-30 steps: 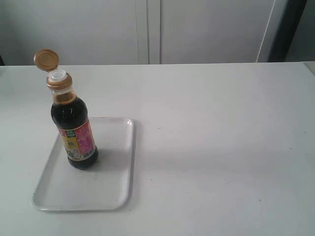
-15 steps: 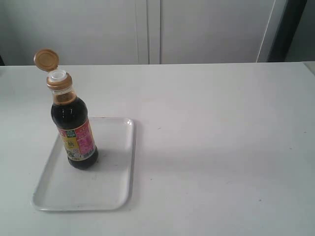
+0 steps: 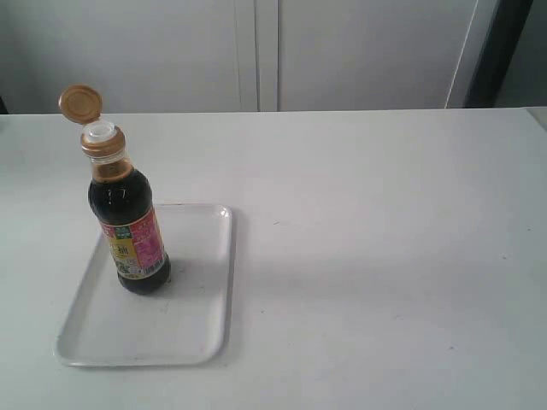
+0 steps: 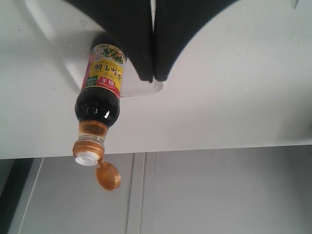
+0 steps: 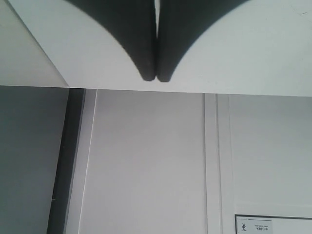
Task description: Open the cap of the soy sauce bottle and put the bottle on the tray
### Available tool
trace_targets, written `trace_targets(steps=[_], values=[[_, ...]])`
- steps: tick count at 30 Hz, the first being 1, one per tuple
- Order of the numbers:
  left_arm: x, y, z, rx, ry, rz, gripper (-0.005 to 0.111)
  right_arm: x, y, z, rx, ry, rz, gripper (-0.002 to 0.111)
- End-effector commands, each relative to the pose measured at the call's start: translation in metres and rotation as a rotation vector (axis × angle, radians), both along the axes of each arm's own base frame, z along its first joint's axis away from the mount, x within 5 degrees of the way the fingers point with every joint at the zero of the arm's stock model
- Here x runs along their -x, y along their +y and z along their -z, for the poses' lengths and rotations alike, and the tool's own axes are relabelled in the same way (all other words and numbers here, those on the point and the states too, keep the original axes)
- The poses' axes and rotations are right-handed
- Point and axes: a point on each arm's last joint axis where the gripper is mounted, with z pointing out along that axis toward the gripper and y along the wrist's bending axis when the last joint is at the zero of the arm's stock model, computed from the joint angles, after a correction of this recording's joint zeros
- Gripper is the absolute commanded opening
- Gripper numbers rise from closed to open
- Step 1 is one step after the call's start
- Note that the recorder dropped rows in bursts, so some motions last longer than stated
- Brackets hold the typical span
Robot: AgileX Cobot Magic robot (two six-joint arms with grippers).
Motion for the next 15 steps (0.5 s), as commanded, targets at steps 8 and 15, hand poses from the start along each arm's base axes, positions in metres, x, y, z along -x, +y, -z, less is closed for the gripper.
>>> trace_targets(steps=[8,15], values=[[-0.001,0.0,0.004,-0.038,-0.008,0.004,0.0,0.0,-0.001,0.0,-0.002,-0.01,0.01,0.0],[-0.005,-0.008,0.019,-0.18,-0.005,0.097,0.0,0.0,-0.001,0.0,-0.002,-0.01,0.01,0.0]])
